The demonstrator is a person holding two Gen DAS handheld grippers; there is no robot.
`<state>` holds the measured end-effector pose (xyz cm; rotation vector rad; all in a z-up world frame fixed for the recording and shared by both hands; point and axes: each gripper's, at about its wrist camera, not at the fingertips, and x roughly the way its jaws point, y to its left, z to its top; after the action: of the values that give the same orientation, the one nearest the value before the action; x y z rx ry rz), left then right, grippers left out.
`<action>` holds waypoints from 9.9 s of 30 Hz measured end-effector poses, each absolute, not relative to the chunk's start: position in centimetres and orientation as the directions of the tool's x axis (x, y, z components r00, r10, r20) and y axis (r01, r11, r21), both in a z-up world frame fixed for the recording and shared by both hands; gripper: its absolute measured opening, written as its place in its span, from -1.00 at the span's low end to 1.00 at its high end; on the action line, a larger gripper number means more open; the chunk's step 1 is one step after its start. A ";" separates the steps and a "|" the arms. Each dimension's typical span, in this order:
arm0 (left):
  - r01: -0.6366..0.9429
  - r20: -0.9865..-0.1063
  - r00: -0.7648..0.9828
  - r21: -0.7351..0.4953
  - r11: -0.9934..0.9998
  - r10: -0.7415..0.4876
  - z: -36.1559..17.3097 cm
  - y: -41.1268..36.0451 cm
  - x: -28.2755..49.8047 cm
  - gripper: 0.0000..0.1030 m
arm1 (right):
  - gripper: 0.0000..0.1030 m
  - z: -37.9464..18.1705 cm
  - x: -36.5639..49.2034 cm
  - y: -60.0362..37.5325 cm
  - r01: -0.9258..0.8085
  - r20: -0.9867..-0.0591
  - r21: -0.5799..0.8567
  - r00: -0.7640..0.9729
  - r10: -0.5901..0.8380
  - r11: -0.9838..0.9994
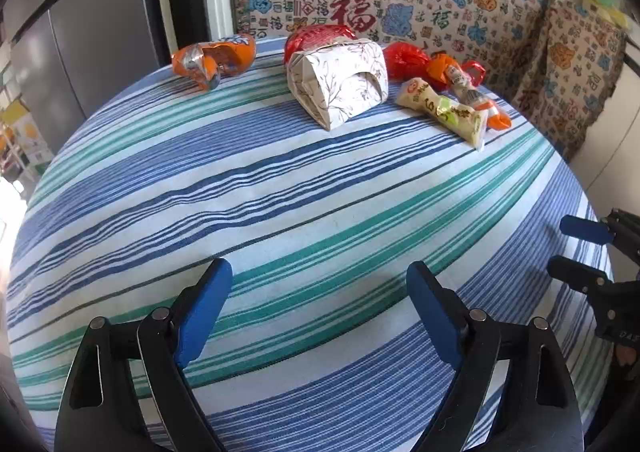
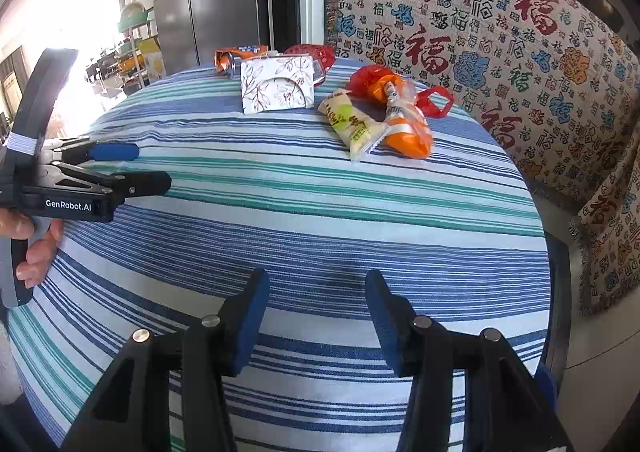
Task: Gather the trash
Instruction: 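Swing both tools back over the table toward the remaining trash, then grasp the white floral paper box with the left gripper and lift it, then grasp the cream rice-cracker packet with the right gripper while the left holds the box, then carry the box and cracker packet over the blue bin and open both grippers, then swing both tools back over the table toward the remaining wrappers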
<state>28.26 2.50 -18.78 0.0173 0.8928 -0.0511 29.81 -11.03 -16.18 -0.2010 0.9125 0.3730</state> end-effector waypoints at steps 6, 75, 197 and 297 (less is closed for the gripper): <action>0.080 -0.799 0.601 0.036 0.996 -0.020 -19.3 1.7 28.7 0.99 | 0.23 -16.4 31.1 -10.5 -0.401 -0.812 -0.025 0.542 0.216 0.916; 0.072 -0.768 0.640 0.030 0.997 -0.023 -18.0 6.2 26.2 -0.14 | 0.30 -17.0 35.6 -10.9 -0.352 -0.801 0.059 0.541 0.255 0.934; 0.599 -0.700 0.483 -0.173 0.781 -0.526 -13.1 -31.1 26.2 0.23 | -0.53 -9.2 24.1 -39.1 0.178 -0.774 0.033 0.627 -0.088 0.983; 0.162 -0.811 0.582 0.046 0.986 -0.058 -18.8 3.4 31.0 0.99 | 0.40 -16.6 35.2 -13.7 -0.245 -0.808 0.000 0.572 0.144 0.970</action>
<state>31.03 3.36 -18.80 0.1194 0.9415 -0.1284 35.24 -13.68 -16.58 -0.1163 0.9350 0.2284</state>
